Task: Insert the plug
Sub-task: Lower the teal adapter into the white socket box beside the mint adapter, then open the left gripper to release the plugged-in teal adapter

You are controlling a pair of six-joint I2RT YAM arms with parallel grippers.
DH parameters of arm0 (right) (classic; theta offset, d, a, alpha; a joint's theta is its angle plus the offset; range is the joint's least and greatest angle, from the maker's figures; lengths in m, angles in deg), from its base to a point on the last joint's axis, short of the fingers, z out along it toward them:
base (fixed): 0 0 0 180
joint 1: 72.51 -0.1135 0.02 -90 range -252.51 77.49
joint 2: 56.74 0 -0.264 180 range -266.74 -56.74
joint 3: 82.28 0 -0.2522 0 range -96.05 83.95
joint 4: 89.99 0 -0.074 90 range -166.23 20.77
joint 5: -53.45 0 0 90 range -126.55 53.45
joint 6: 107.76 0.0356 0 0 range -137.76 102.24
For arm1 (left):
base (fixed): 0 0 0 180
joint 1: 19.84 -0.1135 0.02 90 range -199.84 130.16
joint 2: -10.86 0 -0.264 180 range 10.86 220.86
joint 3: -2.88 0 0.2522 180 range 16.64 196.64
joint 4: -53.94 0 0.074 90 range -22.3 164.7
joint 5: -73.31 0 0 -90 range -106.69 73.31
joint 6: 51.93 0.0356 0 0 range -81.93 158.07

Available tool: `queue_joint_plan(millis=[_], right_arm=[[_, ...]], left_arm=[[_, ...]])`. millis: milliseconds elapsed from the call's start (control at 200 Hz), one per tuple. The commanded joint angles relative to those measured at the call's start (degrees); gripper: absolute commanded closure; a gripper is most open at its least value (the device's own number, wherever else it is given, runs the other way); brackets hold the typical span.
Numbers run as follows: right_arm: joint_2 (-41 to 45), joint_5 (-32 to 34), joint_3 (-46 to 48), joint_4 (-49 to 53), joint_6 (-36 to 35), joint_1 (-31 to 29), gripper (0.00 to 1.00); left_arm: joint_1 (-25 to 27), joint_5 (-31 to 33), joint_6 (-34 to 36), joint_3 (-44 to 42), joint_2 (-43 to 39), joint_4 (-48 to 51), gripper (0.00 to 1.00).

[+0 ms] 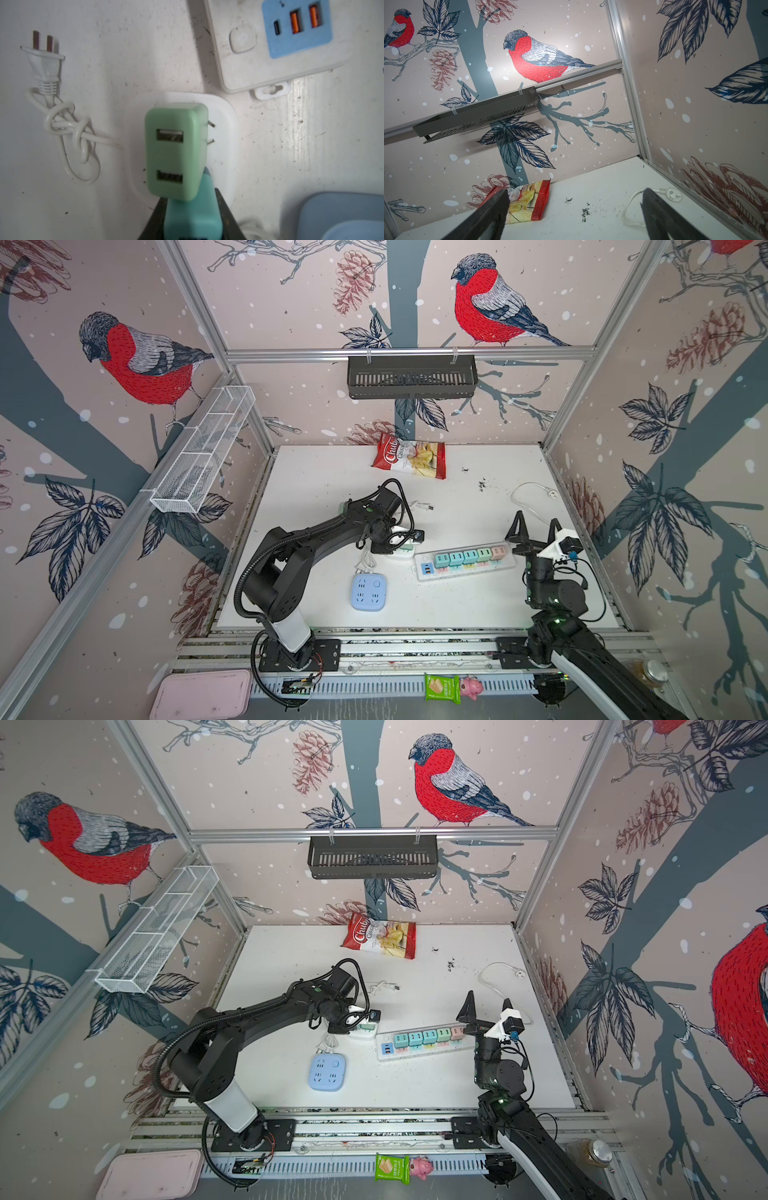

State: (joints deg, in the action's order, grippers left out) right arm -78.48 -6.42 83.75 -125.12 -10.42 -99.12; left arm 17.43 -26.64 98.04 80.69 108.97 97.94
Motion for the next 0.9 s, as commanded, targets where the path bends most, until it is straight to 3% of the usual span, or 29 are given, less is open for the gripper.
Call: queue_joint_plan(millis=[0, 220, 415, 896], right_arm=[[0.2, 0.0, 7.6, -0.6, 0.6, 0.0, 0.00], [0.2, 0.0, 7.6, -0.6, 0.9, 0.2, 0.00], [0.1, 0.1, 7.6, -0.5, 1.1, 0.1, 0.00], [0.4, 0.7, 7.5, 0.0, 1.9, 0.2, 0.00]], left_arm=[[-0.1, -2.4, 0.7, -0.3, 1.9, 5.8, 1.00], [-0.1, -8.0, 1.0, 1.7, 4.1, 9.4, 1.00], [-0.2, -8.7, 0.7, 1.9, 5.1, 10.3, 1.00], [-2.9, -4.0, -4.8, 4.2, 8.7, 12.2, 1.00]])
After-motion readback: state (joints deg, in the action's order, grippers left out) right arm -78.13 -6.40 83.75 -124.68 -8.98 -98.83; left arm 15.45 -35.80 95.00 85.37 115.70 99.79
